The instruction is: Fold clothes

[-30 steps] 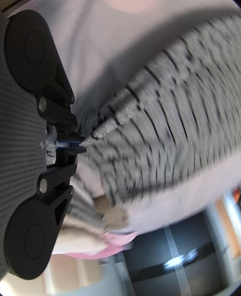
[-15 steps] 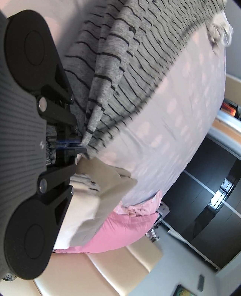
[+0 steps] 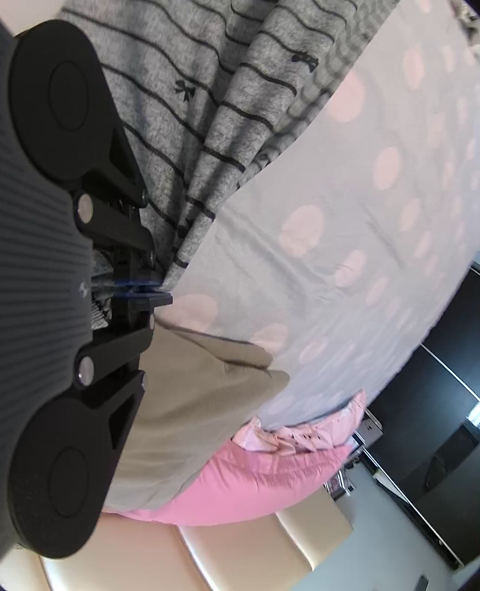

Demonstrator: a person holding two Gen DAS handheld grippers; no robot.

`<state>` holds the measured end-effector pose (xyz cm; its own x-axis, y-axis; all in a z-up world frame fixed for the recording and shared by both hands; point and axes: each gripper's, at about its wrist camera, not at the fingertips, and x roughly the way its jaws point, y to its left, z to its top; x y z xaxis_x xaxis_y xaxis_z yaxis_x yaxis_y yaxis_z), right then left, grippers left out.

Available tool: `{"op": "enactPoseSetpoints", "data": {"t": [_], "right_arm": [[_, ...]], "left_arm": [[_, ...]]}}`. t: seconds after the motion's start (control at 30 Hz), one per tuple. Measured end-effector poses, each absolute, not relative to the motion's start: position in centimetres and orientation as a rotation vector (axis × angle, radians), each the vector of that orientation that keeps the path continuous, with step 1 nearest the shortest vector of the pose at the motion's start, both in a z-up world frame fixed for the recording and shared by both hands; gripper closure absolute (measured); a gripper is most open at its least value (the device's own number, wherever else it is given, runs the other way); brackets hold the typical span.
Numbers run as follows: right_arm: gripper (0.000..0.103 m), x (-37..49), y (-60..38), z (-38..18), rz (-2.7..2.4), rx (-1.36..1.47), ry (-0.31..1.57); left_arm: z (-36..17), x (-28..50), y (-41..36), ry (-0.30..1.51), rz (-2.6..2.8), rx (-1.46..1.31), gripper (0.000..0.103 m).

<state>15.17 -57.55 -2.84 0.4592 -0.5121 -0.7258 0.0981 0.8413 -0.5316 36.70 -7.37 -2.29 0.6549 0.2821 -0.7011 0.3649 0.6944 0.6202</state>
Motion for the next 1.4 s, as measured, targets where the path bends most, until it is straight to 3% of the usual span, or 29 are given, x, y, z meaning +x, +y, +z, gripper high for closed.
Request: {"op": "enactPoseSetpoints", "data": {"t": [0.17,0.27,0.33,0.43,0.47,0.5,0.63,0.9,1.23,1.33,1.37,1.4], "right_arm": [[0.099,17.4,-58.6,-5.8,-0.401,-0.432,1.092],[0.078,17.8,-58.9,-6.7,-0.427,-0.425,1.113],[0.076,17.7,-59.2,-6.4,-0.433,-0.409,1.1],[0.072,16.9,-59.2,-4.6,-0.43,-0.357,1.036],[0.07,16.5,-58.8,-3.9,-0.414,-0.343,1.009],[0.069,16.1,-58.4,-3.3,-0.398,-0.329,0.981],[0.062,15.4,-55.7,-1.8,-0.257,-0.293,0.912],[0.058,19.2,-50.2,-3.0,0.001,-0.294,0.871],[0.058,24.3,-48.2,-7.3,0.153,-0.284,0.925],[0.067,25.0,-48.5,-8.8,0.153,-0.243,0.949],[0.078,25.2,-48.6,-9.1,0.157,-0.219,0.954],[0.087,25.1,-48.6,-9.2,0.166,-0.199,0.954]], "left_arm": [[-4.9,38.6,-8.5,0.878,-0.046,0.835,0.098],[-5.9,38.7,-8.6,0.863,-0.062,0.846,0.095],[-5.8,38.3,-8.7,0.844,-0.089,0.857,0.089],[-4.4,37.1,-8.6,0.791,-0.151,0.843,0.068],[-3.9,36.5,-8.8,0.762,-0.172,0.836,0.051],[-3.3,35.8,-9.0,0.73,-0.192,0.83,0.046],[-1.8,32.4,-11.0,0.642,-0.381,0.84,0.042],[-3.4,27.5,-19.1,0.649,-0.819,0.878,0.042],[-8.7,28.8,-25.3,0.744,-0.972,0.812,0.043],[-10.1,29.6,-25.3,0.801,-0.964,0.767,0.058],[-10.3,29.7,-25.3,0.816,-0.972,0.739,0.072],[-10.5,29.7,-25.3,0.831,-0.982,0.711,0.08]]}}
